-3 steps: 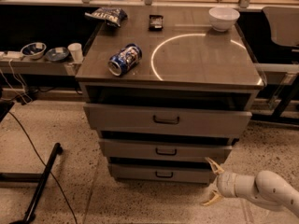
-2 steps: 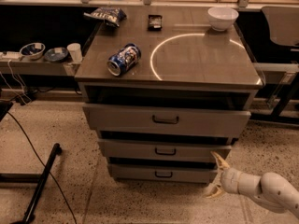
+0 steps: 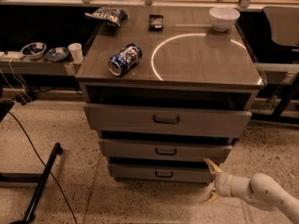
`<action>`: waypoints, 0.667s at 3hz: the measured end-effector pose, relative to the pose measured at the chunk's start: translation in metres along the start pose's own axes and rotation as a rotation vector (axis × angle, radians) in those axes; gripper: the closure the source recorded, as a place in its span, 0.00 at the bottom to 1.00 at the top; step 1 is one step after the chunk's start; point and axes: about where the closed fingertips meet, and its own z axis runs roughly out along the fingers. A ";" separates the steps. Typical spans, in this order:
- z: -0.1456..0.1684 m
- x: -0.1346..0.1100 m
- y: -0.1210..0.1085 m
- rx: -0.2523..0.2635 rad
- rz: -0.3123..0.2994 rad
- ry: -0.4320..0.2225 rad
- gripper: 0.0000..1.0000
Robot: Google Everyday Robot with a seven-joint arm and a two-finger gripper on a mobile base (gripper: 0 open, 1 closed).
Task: Open bottom drawer
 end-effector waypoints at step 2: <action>0.055 0.059 0.048 -0.118 -0.093 0.106 0.00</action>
Offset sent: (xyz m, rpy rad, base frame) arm 0.0008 0.0048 -0.1325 -0.2646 0.0302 0.1065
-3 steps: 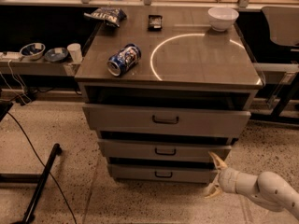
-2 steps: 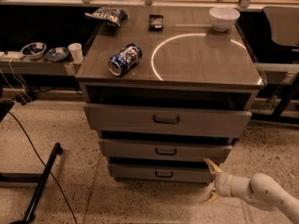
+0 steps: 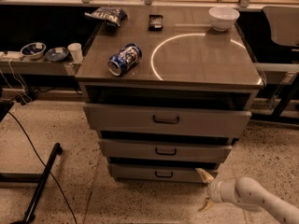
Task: Open bottom drawer
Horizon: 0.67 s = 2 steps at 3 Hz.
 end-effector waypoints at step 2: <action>0.064 0.022 -0.016 -0.037 -0.036 0.099 0.00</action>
Offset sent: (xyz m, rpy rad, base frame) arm 0.0728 0.0278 -0.0728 -0.1597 0.0323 -0.0058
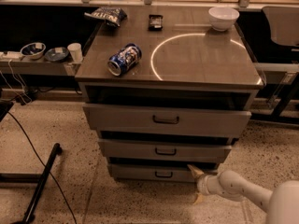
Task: Open bottom drawer
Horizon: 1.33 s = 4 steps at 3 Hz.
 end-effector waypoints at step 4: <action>0.045 0.034 -0.027 -0.001 0.176 0.061 0.57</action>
Offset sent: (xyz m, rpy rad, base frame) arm 0.0653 -0.0059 -0.0445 -0.0042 0.1012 -0.1786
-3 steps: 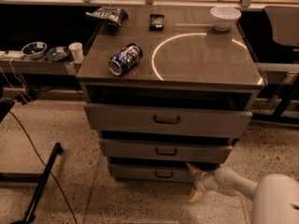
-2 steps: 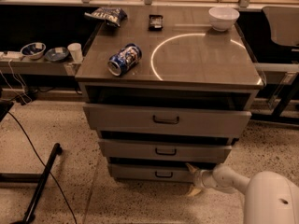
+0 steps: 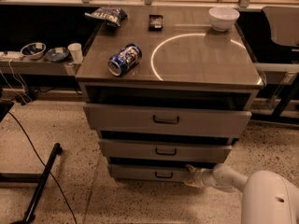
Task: Open bottom drawer
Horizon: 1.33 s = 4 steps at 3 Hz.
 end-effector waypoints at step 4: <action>-0.007 -0.005 -0.003 0.000 0.000 0.000 0.00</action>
Offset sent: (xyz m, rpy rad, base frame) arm 0.0000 0.0000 0.0074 0.0000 0.0000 0.0000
